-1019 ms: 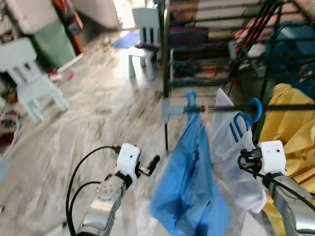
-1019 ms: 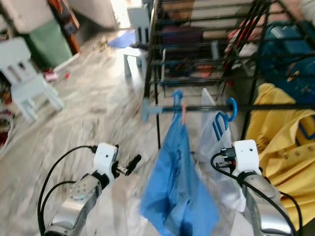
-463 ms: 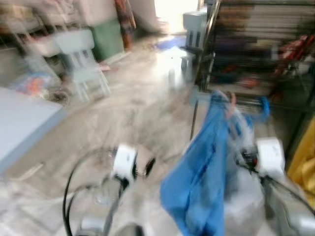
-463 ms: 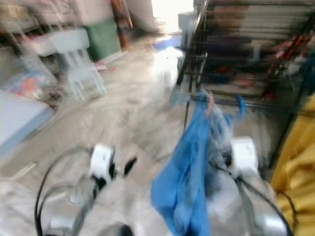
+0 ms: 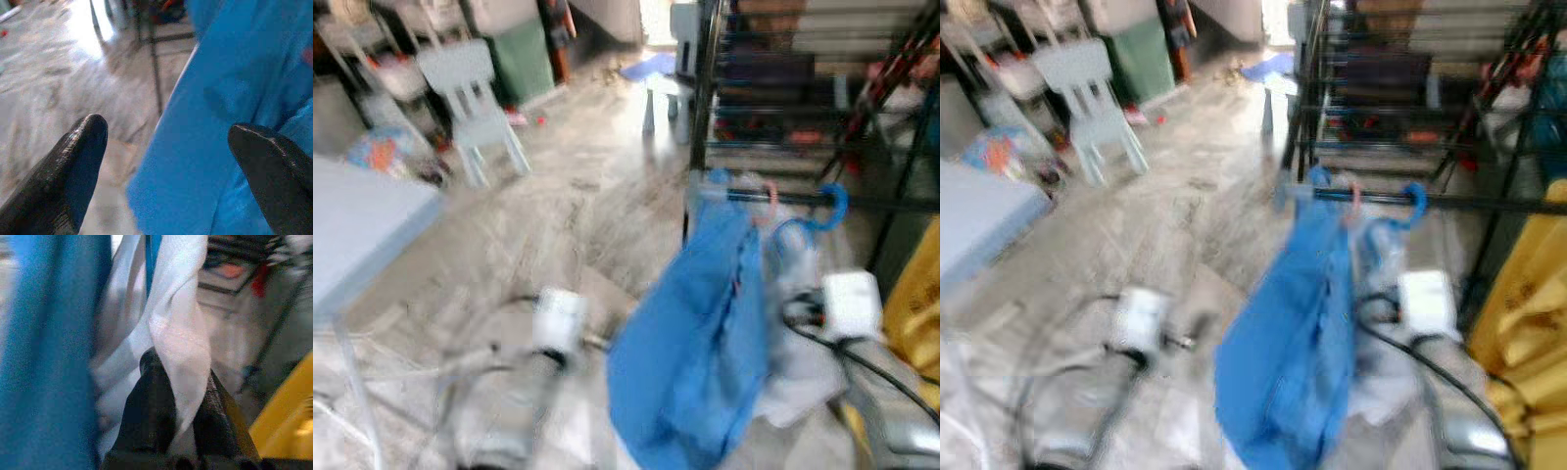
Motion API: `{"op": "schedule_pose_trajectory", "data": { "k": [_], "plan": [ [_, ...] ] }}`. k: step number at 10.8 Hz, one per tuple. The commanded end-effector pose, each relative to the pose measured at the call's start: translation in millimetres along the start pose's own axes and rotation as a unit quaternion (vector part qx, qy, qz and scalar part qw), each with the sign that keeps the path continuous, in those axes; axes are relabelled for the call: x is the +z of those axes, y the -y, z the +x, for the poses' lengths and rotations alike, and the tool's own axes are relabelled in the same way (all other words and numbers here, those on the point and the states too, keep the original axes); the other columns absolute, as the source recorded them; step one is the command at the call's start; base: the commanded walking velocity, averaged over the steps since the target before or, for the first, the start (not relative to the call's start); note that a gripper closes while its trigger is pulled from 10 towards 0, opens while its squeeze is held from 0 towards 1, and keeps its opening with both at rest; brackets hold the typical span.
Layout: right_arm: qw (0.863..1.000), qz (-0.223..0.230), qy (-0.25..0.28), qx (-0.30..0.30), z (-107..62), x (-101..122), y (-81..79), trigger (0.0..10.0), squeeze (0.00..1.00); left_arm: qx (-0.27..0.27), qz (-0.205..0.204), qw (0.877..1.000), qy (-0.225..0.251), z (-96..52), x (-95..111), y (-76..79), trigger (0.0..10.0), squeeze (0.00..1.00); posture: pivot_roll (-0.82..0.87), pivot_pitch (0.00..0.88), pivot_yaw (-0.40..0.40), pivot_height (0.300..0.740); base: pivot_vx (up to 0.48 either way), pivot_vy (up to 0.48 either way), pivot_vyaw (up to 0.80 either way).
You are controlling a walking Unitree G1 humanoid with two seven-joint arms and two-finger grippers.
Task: Hang hanger
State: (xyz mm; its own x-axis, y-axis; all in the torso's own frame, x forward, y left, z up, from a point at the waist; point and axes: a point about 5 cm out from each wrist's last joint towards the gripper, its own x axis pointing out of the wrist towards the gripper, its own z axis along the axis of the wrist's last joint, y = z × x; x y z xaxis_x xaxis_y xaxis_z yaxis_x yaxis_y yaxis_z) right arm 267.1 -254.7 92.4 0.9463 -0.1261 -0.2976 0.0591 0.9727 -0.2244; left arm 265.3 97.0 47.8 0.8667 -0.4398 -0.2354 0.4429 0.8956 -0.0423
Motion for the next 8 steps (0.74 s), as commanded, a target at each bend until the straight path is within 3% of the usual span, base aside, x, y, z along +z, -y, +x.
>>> {"op": "schedule_pose_trajectory", "data": {
  "k": [1,4,6,8],
  "plan": [
    [0.995,-0.006,0.09,-0.036,4.8,34,6.7,10.0,0.0,0.015,0.009,1.0,0.005,-1.9,4,-13.4,10.0,0.0,-0.17,0.015,0.093,0.74,0.0,0.0,0.0],
    [0.989,0.016,0.133,-0.061,20.0,57,6.5,10.0,0.0,0.022,0.013,1.0,0.011,-0.5,7,-19.2,10.0,0.0,-0.16,0.011,0.095,0.74,0.0,0.0,0.0],
    [0.969,0.008,0.215,-0.125,24.1,92,10.1,10.0,0.0,0.027,0.014,0.999,0.011,0.3,6,-20.6,10.0,0.0,-0.15,0.007,0.097,0.74,0.0,0.0,0.0],
    [0.958,-0.002,0.244,-0.152,15.7,99,12.2,10.0,0.0,0.03,0.013,0.999,0.013,0.7,7,-21.2,10.0,0.0,-0.15,0.003,0.097,0.74,0.0,0.0,0.0]
  ]
}}
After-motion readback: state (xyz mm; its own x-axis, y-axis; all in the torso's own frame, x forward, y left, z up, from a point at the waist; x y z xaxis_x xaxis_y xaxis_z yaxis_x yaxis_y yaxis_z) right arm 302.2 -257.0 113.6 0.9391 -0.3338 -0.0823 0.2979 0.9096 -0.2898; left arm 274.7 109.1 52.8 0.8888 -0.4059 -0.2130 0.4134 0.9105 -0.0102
